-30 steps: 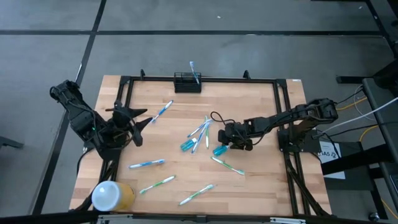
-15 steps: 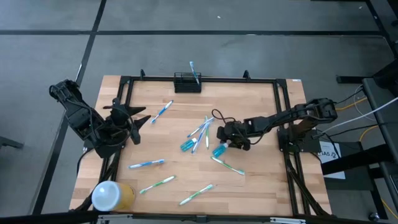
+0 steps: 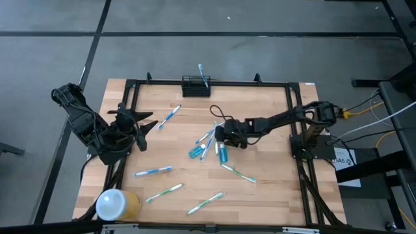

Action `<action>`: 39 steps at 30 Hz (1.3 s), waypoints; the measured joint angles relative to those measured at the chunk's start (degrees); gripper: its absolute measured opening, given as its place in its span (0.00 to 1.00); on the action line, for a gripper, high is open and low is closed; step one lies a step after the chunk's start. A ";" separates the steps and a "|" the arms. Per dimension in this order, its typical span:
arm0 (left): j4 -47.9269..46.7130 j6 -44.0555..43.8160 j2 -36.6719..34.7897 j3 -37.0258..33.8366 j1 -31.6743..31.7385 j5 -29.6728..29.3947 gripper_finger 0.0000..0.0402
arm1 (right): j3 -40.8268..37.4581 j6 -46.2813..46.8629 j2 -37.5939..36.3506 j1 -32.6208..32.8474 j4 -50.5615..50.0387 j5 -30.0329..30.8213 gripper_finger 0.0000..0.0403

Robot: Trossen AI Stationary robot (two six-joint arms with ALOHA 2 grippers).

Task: Pick & Place toothbrushing station
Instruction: Put the mouthwash into the wire organizer

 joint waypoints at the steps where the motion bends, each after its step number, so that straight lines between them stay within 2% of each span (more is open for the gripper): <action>1: 0.00 0.00 0.00 0.00 0.00 0.01 0.44 | 1.08 -2.19 -0.70 0.00 -4.43 0.69 0.60; 5: 0.14 0.44 0.01 0.01 0.00 -0.08 0.44 | 5.09 -6.38 -3.46 1.12 -23.00 5.46 0.60; 7: 0.23 0.53 0.01 0.02 0.00 -0.86 0.43 | 6.38 -7.45 -4.16 1.86 -25.84 5.49 0.60; 12: 0.45 2.15 0.04 0.02 0.02 -2.77 0.43 | 6.58 -6.22 -3.84 2.97 -21.10 3.81 0.60; 25: 0.61 2.20 0.00 0.02 0.00 -2.92 0.43 | 9.57 -5.35 -3.54 6.91 -21.77 4.37 0.60; 39: 2.69 3.06 0.00 0.02 0.01 -2.42 0.43 | 11.10 -10.08 4.35 5.07 -15.56 0.78 0.60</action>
